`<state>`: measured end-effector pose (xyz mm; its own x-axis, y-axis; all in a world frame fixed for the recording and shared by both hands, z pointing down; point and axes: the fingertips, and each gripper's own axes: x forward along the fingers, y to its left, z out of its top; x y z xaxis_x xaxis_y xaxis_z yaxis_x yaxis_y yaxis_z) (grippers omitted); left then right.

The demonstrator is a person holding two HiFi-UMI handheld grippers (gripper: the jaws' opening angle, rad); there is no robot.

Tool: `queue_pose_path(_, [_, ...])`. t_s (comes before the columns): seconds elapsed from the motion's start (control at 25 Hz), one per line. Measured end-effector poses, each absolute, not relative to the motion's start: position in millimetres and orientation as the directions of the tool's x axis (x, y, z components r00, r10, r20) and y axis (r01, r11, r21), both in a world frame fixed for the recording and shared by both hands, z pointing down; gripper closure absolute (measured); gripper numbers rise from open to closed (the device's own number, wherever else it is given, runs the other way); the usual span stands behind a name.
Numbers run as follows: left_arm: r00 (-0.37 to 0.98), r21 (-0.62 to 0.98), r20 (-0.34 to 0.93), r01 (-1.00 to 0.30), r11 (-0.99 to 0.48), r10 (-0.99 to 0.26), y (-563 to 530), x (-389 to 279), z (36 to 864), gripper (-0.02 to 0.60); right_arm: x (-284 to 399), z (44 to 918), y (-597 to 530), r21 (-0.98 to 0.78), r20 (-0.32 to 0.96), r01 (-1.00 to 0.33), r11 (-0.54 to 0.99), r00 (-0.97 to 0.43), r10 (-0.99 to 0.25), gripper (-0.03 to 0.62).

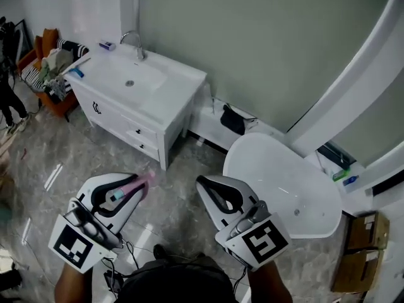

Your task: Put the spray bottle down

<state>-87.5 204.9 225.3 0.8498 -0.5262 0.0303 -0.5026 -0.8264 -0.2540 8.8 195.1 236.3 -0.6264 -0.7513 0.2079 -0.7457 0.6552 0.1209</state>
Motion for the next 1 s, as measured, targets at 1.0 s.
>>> queue_pose_path(1.0, [0.769, -0.254, 0.059, -0.605, -0.755, -0.637, 127, 14, 221, 0.522, 110, 237, 109, 0.107, 0.210, -0.653, 0.750, -0.722, -0.659, 0.585])
